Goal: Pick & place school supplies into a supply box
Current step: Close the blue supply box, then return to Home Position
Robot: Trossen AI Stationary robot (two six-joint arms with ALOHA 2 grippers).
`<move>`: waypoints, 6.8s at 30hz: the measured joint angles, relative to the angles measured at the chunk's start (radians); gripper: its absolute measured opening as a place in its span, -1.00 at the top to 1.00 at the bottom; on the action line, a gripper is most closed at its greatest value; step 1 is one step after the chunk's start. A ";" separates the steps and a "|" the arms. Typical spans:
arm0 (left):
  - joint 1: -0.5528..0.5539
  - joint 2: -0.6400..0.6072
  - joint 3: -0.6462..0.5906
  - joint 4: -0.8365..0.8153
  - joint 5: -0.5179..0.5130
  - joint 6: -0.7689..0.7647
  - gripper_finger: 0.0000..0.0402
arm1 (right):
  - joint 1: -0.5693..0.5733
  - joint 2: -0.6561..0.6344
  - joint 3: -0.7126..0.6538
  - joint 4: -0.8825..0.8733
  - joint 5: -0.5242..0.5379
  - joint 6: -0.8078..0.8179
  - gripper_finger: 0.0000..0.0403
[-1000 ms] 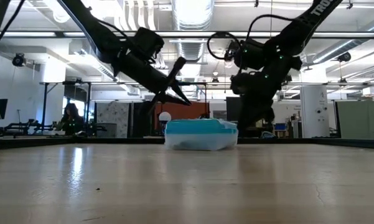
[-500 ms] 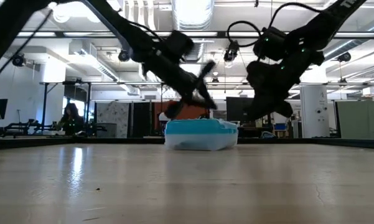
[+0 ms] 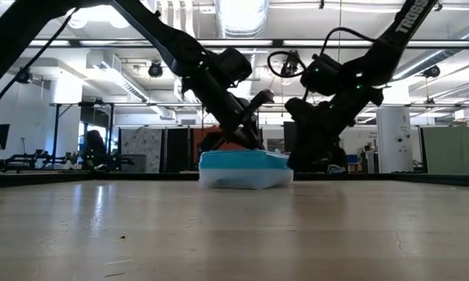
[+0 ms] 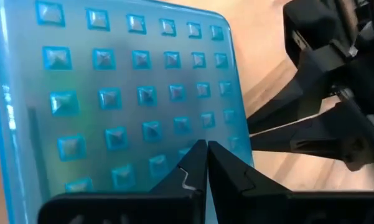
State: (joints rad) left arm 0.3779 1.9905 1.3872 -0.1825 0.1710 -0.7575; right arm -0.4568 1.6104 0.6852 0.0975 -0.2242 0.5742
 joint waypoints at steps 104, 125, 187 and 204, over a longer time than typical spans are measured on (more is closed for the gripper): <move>-0.283 -1.545 -1.283 0.080 -0.364 0.193 1.00 | 0.524 -1.346 -0.510 -0.480 0.635 0.107 0.79; -0.237 -1.986 -1.378 0.226 -0.371 0.196 1.00 | 0.529 -1.611 -0.676 0.068 0.645 0.118 0.79; -0.235 -1.922 -1.378 0.266 -0.040 0.802 1.00 | 0.576 -1.495 -0.675 -0.036 0.643 0.107 0.79; -0.259 -1.989 -1.379 0.225 0.009 -0.098 1.00 | 0.576 -1.442 -0.675 -0.035 0.643 0.107 0.79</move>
State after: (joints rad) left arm 0.1191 0.0019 0.0082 0.0423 0.1799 -0.8555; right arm 0.1196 0.1682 0.0105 0.0627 0.4190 0.6811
